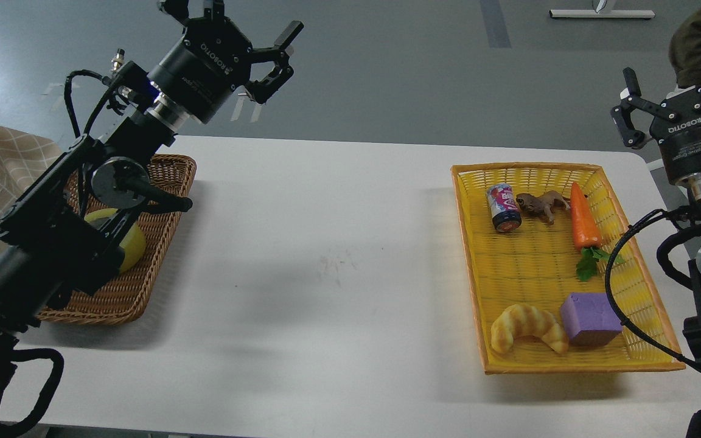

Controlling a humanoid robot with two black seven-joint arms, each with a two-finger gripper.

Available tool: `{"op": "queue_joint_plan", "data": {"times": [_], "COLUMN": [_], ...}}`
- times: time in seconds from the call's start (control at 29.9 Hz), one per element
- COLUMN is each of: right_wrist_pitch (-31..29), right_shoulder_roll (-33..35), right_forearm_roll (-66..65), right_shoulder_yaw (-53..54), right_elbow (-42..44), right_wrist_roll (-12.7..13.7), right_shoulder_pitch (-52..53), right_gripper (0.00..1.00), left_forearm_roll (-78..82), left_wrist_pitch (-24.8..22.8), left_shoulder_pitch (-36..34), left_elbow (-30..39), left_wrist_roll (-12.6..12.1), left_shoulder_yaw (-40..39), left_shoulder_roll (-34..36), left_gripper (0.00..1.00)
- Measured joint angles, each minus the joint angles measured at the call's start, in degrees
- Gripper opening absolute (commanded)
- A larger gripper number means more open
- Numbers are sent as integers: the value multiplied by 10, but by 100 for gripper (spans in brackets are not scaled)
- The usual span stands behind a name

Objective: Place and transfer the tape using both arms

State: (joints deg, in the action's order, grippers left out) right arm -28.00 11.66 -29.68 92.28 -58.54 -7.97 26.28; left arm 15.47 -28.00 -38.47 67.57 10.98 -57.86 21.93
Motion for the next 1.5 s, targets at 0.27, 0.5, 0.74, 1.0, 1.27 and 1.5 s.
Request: {"op": "queue_joint_plan", "data": {"times": [0.27,0.5,0.74,1.0,1.27,1.5], "right_wrist_pitch": [0,0,0,0,0,0], "right_shoulder_roll": [12,20,21,46,99,195], "right_forearm_roll": [0,0,-5,-23,-32,-45], "right_shoulder_yaw": [-1,-4,-9,-100,-147,-193], "right_elbow": [-1,10,4,2,-12,-57], "right_wrist_roll": [1,2,6,11,11,10], "right_shoulder_pitch": [0,7,8,9,10,12], "right_gripper": [100,100,100,100,100,100], "left_forearm_roll": [0,0,0,0,1,1], "left_wrist_pitch": [0,0,0,0,0,0], "left_shoulder_pitch": [25,25,31,39,36,32], "left_elbow": [1,2,1,1,0,-1], "left_wrist_roll": [-3,-4,-4,-6,-7,-7], "left_shoulder_yaw": [-44,-44,-44,-44,-46,-45], "left_shoulder_roll": [-25,-25,-35,-42,-54,-58], "left_gripper": [98,98,98,98,98,98]}}
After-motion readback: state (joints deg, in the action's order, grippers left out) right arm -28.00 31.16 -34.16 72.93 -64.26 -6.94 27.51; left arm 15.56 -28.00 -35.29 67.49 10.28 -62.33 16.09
